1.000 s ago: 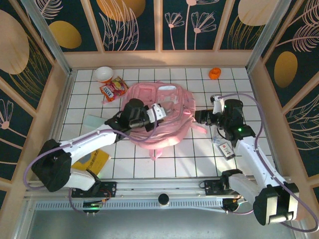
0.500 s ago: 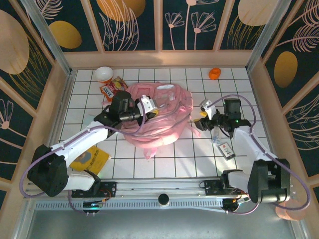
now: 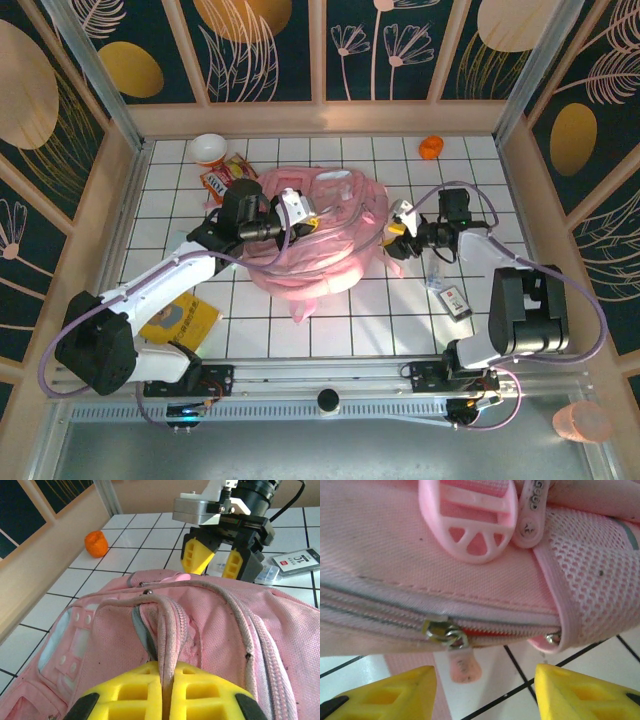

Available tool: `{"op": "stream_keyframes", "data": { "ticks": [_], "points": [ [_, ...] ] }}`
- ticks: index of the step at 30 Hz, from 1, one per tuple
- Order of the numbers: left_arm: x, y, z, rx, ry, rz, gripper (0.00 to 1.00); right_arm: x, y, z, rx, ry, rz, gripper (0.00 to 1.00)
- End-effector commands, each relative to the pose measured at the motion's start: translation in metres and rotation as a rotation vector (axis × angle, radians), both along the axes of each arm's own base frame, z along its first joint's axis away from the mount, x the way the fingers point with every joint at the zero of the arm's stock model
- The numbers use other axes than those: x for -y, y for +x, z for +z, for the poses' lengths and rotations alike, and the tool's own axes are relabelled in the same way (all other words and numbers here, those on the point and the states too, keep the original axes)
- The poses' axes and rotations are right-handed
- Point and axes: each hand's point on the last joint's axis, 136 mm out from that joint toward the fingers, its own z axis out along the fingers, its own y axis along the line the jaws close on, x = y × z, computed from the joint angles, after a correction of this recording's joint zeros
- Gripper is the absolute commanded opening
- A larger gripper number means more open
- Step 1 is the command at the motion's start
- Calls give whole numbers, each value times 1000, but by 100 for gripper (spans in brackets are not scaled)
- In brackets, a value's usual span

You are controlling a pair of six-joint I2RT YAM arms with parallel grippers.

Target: Pack the student bag

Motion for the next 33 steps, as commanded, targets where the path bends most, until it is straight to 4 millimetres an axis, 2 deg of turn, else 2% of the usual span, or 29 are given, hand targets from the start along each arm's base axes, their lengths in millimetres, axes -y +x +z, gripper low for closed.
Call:
{"op": "stream_keyframes", "data": {
  "ticks": [1, 5, 15, 17, 22, 30, 33],
  "points": [
    [8, 1, 70, 202, -115, -61, 0, -10, 0, 4, 16, 28, 80, 52],
    [9, 2, 70, 202, -112, -61, 0, -17, -6, 4, 4, 49, 141, 44],
    [11, 9, 64, 194, -98, -50, 0, -21, -15, 26, -25, 111, 173, 29],
    [12, 10, 63, 192, -97, -50, 0, -19, -14, 30, -32, 126, 169, 25],
    [11, 11, 58, 189, -87, -47, 0, -13, -11, 37, -44, 148, 145, 21],
    [11, 10, 59, 189, -91, -44, 0, -7, -5, 34, -58, 142, 101, 0],
    [9, 14, 60, 191, -96, -21, 0, -6, -2, 35, -60, 137, 86, 0]
  ]
}}
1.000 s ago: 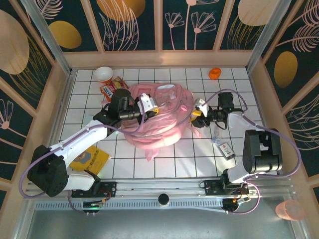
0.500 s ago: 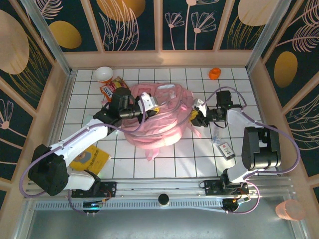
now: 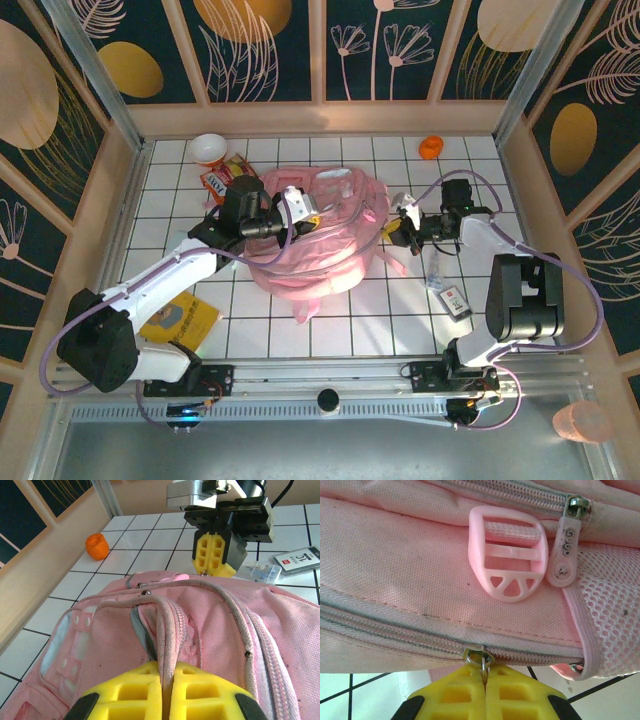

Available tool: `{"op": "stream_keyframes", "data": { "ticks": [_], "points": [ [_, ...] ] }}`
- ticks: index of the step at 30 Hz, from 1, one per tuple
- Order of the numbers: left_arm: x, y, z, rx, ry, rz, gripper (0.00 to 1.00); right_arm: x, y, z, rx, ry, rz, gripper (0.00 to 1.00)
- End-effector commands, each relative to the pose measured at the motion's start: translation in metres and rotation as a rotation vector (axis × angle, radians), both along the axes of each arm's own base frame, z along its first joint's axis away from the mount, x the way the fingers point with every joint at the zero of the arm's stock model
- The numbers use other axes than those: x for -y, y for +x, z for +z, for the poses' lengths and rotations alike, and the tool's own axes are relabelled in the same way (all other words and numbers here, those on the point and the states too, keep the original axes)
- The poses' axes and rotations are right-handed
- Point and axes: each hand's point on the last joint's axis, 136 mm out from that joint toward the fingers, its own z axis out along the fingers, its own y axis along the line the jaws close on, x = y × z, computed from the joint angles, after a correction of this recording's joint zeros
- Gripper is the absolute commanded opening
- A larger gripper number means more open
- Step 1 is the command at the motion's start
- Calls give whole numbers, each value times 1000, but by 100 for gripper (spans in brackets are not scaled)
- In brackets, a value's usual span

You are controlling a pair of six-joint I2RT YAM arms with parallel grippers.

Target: Pack the student bag

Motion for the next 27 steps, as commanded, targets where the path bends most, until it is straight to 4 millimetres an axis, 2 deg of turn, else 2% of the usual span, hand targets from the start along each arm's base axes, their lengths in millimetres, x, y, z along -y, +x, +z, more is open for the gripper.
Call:
{"op": "stream_keyframes", "data": {
  "ticks": [1, 6, 10, 18, 27],
  "points": [
    [6, 12, 57, 177, -111, -1, 0, 0, 4, 15, 20, 17, -12, 0],
    [-10, 45, 60, 155, -133, 221, 0, 0, 0, 30, 2, 19, -35, 0],
    [-22, 68, 59, 134, -154, 404, 0, -9, -15, 41, -29, 28, -39, 0],
    [-13, 89, 39, 141, -93, 607, 0, -42, -50, 61, -171, 34, -63, 0],
    [-7, 121, 26, 136, -61, 790, 0, -49, -60, 82, -396, 81, -247, 0]
  ]
}}
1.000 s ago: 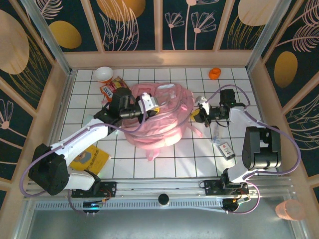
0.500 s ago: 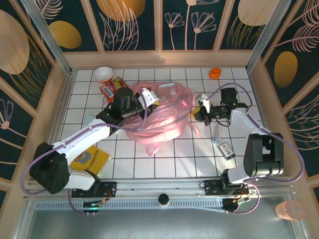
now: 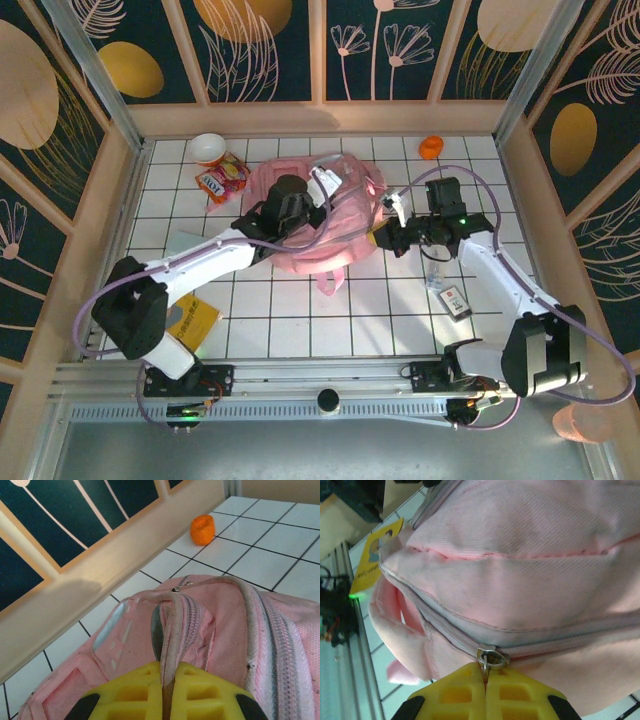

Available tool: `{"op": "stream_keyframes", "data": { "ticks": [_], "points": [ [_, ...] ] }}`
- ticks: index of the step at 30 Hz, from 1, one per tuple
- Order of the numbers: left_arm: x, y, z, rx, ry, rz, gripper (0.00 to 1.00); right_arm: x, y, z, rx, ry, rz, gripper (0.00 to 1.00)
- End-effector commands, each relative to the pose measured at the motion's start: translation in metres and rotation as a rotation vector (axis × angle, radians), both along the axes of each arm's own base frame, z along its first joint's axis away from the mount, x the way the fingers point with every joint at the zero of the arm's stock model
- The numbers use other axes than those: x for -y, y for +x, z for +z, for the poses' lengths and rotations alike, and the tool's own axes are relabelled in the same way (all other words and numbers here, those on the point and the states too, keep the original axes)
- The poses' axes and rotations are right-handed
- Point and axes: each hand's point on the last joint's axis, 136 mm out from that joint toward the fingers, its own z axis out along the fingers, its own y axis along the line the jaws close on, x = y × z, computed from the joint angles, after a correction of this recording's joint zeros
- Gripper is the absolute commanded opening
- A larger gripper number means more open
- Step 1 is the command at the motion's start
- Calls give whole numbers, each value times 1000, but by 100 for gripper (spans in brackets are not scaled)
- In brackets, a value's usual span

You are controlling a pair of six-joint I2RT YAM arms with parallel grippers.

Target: Pack the student bag

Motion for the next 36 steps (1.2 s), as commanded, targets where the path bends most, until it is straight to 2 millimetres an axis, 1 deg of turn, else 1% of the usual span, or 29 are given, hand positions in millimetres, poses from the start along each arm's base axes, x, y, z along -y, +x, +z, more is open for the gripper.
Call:
{"op": "stream_keyframes", "data": {
  "ticks": [1, 5, 6, 7, 8, 12, 14, 17, 20, 22, 23, 24, 25, 26, 28, 29, 30, 31, 33, 35, 36],
  "points": [
    [-29, 41, 28, 92, -55, 259, 0, -9, -18, 20, -160, 79, -61, 0],
    [-16, 47, 27, 85, -68, 266, 0, -14, -18, 26, -282, 106, -137, 0],
    [-12, 47, 30, 84, -80, 263, 0, -16, -18, 28, -319, 120, -157, 0],
    [-8, 48, 28, 75, -86, 263, 0, -20, -18, 29, -350, 133, -172, 0],
    [-3, 49, 21, 58, -91, 259, 0, -24, -19, 30, -382, 145, -187, 0],
    [15, 47, 21, 18, -168, 239, 0, -42, -21, 26, -495, 174, -256, 0],
    [21, 47, 22, 3, -204, 237, 0, -51, -22, 20, -548, 184, -295, 0],
    [28, 48, 24, -17, -246, 241, 0, -64, -23, 15, -591, 202, -357, 0],
    [35, 47, 25, -39, -285, 220, 0, -80, -25, 18, -603, 246, -375, 0],
    [37, 45, 26, -40, -305, 206, 0, -84, -25, 17, -613, 255, -392, 0],
    [38, 43, 28, -34, -306, 187, 0, -82, -24, 16, -614, 252, -406, 2],
    [39, 40, 28, -29, -303, 165, 0, -79, -23, 15, -612, 246, -417, 9],
    [41, 36, 30, -21, -296, 131, 0, -75, -23, 17, -604, 239, -428, 18],
    [43, 33, 31, -21, -292, 101, 0, -68, -21, 17, -603, 230, -447, 30],
    [43, 28, 32, -39, -304, 27, 0, -56, -21, 22, -606, 225, -467, 47],
    [42, 25, 34, -47, -319, -10, 0, -41, -14, 24, -606, 241, -508, 52],
    [41, 22, 34, -52, -331, -38, 0, -30, -11, 27, -606, 257, -531, 54],
    [37, 17, 43, -39, -355, -78, 0, -18, -7, 30, -608, 282, -560, 56],
    [28, 11, 52, -20, -394, -127, 0, 4, 0, 33, -622, 341, -627, 60],
    [23, 5, 60, -1, -419, -170, 0, 18, 6, 31, -654, 389, -678, 64],
    [20, 4, 63, 9, -423, -179, 0, 24, 8, 25, -686, 406, -709, 67]
  ]
}}
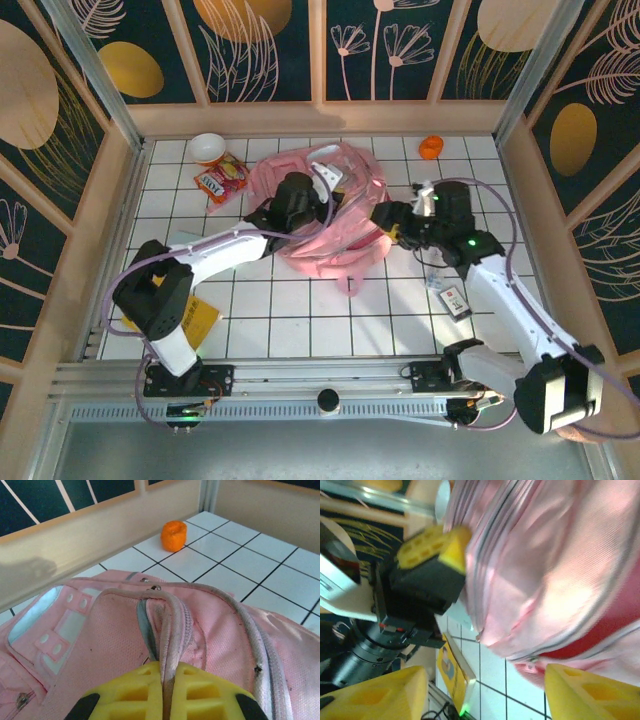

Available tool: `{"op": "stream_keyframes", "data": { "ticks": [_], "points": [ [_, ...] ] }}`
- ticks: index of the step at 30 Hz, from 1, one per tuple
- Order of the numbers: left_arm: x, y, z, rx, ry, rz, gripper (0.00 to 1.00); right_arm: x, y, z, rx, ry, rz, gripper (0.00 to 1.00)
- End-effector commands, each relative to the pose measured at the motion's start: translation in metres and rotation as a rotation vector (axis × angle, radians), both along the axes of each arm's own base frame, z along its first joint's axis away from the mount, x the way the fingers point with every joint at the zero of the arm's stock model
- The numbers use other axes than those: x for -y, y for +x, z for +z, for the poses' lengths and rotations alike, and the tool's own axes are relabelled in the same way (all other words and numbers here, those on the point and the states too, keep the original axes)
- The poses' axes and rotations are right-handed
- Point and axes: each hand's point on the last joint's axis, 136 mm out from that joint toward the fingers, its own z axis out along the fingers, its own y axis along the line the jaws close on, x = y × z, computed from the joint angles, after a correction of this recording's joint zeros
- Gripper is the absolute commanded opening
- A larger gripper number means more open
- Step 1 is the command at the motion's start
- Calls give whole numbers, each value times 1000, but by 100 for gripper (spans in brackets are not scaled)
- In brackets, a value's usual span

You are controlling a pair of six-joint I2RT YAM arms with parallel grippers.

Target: Pack the student bag

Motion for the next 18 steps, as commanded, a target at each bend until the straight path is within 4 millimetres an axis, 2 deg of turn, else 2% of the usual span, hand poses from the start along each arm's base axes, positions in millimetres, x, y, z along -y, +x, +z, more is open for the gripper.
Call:
{"op": "stream_keyframes", "data": {
  "ticks": [1, 3, 5, 8, 11, 18],
  "points": [
    [-5, -7, 90, 195, -201, -87, 0, 10, -3, -17, -114, 74, -47, 68],
    [-3, -14, 92, 205, -199, -134, 0, 9, -2, -24, -139, 94, -57, 72],
    [0, -20, 93, 209, -200, -172, 0, 5, 3, -22, -138, 138, -63, 74],
    [2, -23, 91, 198, -197, -193, 0, -7, 10, -1, -53, 213, -38, 76],
    [2, -24, 89, 192, -197, -201, 0, -18, 13, 13, 6, 265, -12, 77],
    [11, -37, 95, 179, -246, -285, 0, -31, 20, -1, 2, 294, -30, 77]
  ]
}}
